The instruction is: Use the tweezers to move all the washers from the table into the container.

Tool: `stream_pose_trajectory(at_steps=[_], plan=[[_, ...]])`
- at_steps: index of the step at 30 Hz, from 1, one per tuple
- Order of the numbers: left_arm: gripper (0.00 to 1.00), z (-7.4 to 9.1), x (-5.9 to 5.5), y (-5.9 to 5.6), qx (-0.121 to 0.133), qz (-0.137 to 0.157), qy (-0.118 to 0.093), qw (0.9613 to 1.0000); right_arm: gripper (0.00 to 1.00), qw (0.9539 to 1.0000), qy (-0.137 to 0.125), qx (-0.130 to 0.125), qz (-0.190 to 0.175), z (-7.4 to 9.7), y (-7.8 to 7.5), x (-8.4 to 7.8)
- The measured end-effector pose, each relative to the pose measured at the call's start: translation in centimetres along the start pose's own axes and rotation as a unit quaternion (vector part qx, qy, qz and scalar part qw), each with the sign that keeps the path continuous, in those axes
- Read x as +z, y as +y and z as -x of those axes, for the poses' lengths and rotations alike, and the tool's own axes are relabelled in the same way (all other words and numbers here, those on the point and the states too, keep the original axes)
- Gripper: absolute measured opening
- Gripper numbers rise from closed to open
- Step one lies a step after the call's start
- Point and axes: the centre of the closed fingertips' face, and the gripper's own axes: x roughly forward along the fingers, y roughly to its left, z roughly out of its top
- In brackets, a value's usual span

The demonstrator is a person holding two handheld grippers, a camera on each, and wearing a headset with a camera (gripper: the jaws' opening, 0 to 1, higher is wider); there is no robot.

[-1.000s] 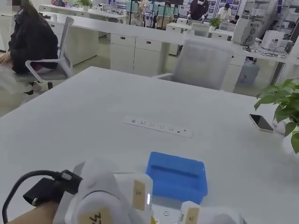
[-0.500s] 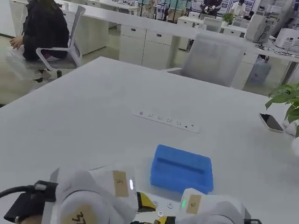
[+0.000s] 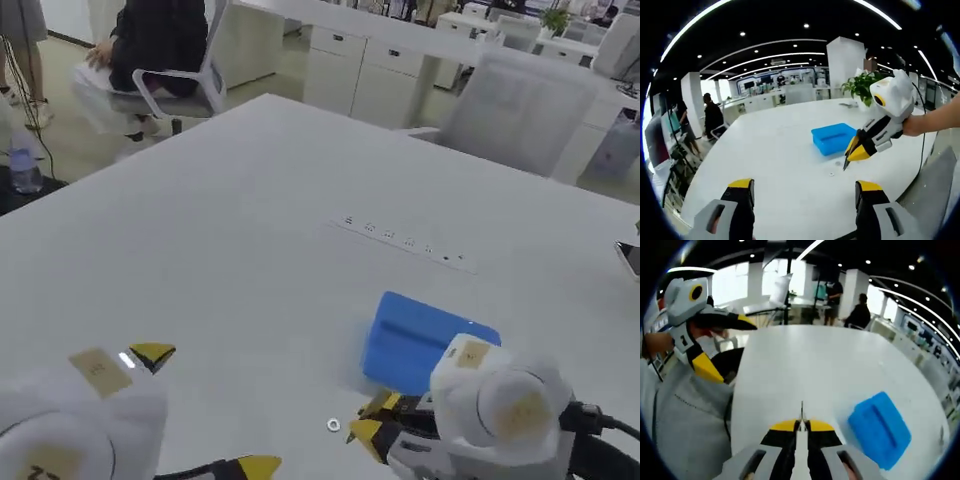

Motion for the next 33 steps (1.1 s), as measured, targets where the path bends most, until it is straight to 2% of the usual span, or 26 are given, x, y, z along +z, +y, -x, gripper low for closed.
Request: stream_pose_trajectory(at_steps=[3,4,5,6,7,10,12,13,15,18,20,26,33], plan=[[0.88,-0.1,1.1,0.4,0.032,0.019,-0.035,0.9987,0.04,1.0,0.0,-0.001,-0.008,-0.7,-0.8,0.1],[0.89,-0.1,1.3,0.1,0.03,0.023,-0.042,0.9984,0.04,1.0,0.001,-0.002,-0.009,-0.9,-1.0,0.0],[0.9,-0.3,1.6,-0.6,0.014,0.031,-0.05,0.9982,0.04,0.9999,0.001,-0.004,-0.011,-1.1,-1.3,0.0],[0.9,-0.5,1.4,-1.2,0.002,0.038,-0.045,0.9982,0.04,0.9999,0.0,-0.006,-0.013,-1.2,-1.5,0.0],[0.9,-0.6,1.2,-1.3,0.003,0.042,-0.04,0.9983,0.04,0.9998,0.0,-0.008,-0.017,-1.5,-1.8,-0.1],[0.93,-0.9,0.8,-1.4,0.025,0.019,-0.043,0.9986,0.04,0.9995,0.001,-0.004,-0.032,-2.2,-2.1,-0.2],[0.96,-1.2,0.2,-1.3,0.032,0.013,-0.037,0.9987,0.04,0.9993,0.003,-0.004,-0.036,-2.6,-2.2,-0.3],[0.96,-1.3,0.1,-1.3,0.034,0.011,-0.036,0.9987,0.04,0.9993,0.005,-0.003,-0.037,-2.9,-2.2,-0.5],[0.92,-1.3,0.1,-0.8,0.053,-0.015,-0.037,0.9978,0.03,0.9991,0.011,-0.002,-0.04,-3.3,-2.3,-0.7],[0.91,-1.3,0.1,-1.0,0.048,-0.019,-0.039,0.9979,0.03,0.9989,0.02,0.004,-0.043,-3.9,-2.2,-1.1],[0.91,-1.5,-0.3,-1.2,0.042,-0.018,-0.027,0.9986,0.04,0.9989,0.026,0.003,-0.038,-4.0,-2.2,-1.4],[0.9,-1.7,-0.6,-1.3,0.041,-0.033,-0.018,0.9985,0.04,0.999,0.035,-0.005,-0.028,-3.8,-2.6,-1.6],[0.9,-1.6,-0.7,-1.1,0.045,-0.037,-0.016,0.9982,0.04,0.9982,0.044,0.006,-0.039,-3.9,-2.4,-1.9]])
